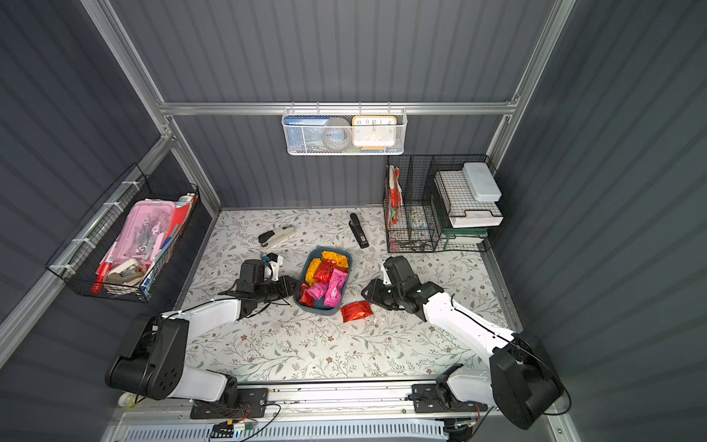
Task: Take the tea bags out of the storage box
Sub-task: Adjust the storage box at the center of the board.
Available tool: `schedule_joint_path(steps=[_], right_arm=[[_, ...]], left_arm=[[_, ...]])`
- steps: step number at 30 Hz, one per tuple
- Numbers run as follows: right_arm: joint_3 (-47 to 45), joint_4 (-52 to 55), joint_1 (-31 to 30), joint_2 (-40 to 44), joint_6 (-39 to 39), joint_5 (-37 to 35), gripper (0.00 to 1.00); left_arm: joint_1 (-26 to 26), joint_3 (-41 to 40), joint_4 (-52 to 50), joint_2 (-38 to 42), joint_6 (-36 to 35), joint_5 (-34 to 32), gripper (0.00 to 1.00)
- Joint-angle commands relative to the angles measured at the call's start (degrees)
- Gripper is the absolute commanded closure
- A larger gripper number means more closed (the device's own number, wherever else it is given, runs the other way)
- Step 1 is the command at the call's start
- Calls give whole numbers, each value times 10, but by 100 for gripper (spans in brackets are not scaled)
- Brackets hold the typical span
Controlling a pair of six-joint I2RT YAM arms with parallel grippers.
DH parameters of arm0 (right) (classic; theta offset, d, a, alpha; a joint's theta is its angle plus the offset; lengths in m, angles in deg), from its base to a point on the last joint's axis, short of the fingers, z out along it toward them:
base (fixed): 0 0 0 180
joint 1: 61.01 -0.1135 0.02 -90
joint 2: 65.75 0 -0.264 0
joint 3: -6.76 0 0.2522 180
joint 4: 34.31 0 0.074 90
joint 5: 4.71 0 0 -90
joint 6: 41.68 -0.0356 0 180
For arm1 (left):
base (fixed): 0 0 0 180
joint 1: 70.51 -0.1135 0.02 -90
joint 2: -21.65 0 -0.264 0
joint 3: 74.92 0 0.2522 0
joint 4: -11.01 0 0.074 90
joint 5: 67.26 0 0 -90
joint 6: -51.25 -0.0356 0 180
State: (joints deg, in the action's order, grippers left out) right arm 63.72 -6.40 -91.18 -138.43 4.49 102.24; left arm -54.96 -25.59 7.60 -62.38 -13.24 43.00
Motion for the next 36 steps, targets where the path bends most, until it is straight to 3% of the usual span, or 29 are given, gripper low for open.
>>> schedule_joint_path(steps=[1, 13, 16, 21, 26, 36], right_arm=[[9, -6, -3, 0, 6, 5, 53], [7, 2, -3, 4, 4, -4, 51], [7, 3, -3, 6, 3, -5, 51], [10, 6, -3, 7, 3, -6, 52], [24, 8, -9, -6, 9, -4, 52], [105, 17, -76, -81, 32, -22, 53]], left_arm=[[6, 29, -40, -15, -40, -37, 77], [36, 78, -93, -64, -81, -117, 78], [40, 82, -97, -68, -80, -138, 83], [40, 73, -96, -29, -63, -182, 91], [40, 48, -97, 24, -32, -226, 93], [40, 17, -71, 18, -1, -210, 92]])
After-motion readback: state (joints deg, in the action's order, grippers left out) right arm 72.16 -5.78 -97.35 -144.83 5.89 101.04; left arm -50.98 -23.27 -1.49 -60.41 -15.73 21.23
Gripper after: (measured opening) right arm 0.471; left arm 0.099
